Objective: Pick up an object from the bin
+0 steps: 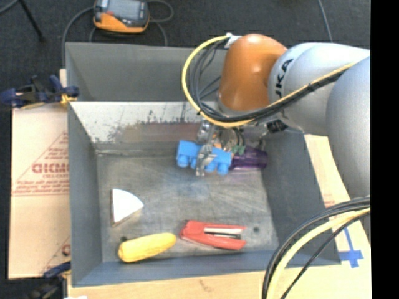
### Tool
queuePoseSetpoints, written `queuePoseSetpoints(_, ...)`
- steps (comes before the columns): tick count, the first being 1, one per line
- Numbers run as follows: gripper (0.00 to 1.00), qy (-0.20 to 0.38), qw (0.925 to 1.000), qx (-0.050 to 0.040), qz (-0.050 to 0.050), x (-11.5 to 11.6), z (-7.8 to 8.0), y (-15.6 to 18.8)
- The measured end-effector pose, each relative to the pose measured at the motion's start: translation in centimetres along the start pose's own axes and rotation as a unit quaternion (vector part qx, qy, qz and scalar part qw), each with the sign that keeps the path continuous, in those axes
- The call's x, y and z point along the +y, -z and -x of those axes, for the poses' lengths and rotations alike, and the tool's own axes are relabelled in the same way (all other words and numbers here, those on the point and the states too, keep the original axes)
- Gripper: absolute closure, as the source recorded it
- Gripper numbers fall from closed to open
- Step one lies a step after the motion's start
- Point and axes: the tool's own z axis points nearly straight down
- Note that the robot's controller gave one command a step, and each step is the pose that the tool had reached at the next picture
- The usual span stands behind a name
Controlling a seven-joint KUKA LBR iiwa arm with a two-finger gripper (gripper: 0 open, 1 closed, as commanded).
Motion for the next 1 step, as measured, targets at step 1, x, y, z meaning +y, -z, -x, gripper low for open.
queuePoseSetpoints(1, 1.0, 0.0, 1.0, 0.0, 0.0, 0.0, 0.0, 0.0)
